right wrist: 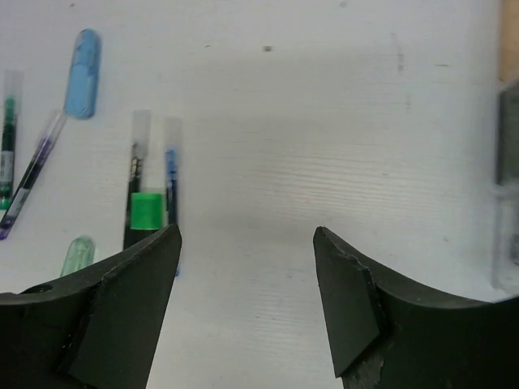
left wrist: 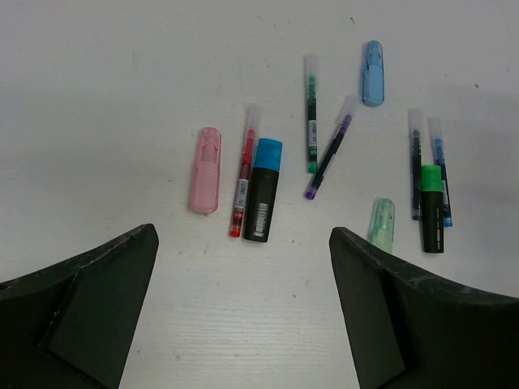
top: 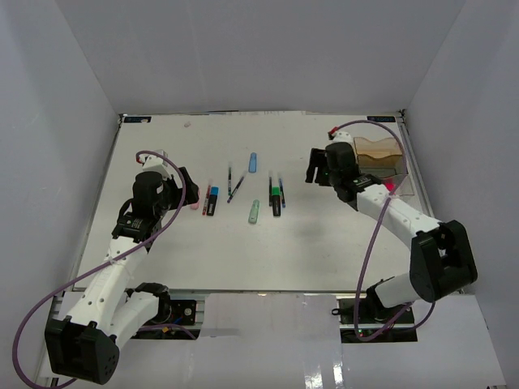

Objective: Sort the stationery into containers
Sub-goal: Pick up the pen from the center of the board.

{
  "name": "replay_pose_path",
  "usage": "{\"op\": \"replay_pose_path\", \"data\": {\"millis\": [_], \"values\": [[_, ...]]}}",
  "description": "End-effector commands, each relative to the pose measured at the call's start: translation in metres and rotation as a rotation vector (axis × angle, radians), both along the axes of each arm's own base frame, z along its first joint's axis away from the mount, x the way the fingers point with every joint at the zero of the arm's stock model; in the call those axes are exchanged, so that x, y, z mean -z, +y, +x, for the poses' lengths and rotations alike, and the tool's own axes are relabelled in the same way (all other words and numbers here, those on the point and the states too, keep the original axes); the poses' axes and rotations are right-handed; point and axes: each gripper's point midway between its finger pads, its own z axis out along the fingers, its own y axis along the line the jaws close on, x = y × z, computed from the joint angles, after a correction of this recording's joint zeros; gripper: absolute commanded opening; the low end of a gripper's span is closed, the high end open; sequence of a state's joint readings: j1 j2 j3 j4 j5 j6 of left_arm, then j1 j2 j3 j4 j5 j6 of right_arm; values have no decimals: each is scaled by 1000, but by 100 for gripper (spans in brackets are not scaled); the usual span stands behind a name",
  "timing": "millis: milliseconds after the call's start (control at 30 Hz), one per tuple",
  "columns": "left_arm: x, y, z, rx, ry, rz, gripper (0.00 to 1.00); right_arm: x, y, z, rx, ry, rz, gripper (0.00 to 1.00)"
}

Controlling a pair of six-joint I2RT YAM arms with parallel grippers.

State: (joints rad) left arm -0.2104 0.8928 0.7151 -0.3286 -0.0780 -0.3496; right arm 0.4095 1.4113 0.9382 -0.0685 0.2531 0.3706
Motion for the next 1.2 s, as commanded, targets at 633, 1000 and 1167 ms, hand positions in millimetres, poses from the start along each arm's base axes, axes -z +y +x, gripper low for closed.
{"op": "replay_pose_path", "data": {"millis": [633,1000,1167], "values": [[-6,3,0,-11,-21,-7,98,81,136,-30,-202,197,-202,56],[-6,2,0,-7,-21,-8,98,101,147,-43,-225,229,-218,48],[-7,2,0,-7,-24,-8,98,107,149,-47,-223,238,-220,45]]}}
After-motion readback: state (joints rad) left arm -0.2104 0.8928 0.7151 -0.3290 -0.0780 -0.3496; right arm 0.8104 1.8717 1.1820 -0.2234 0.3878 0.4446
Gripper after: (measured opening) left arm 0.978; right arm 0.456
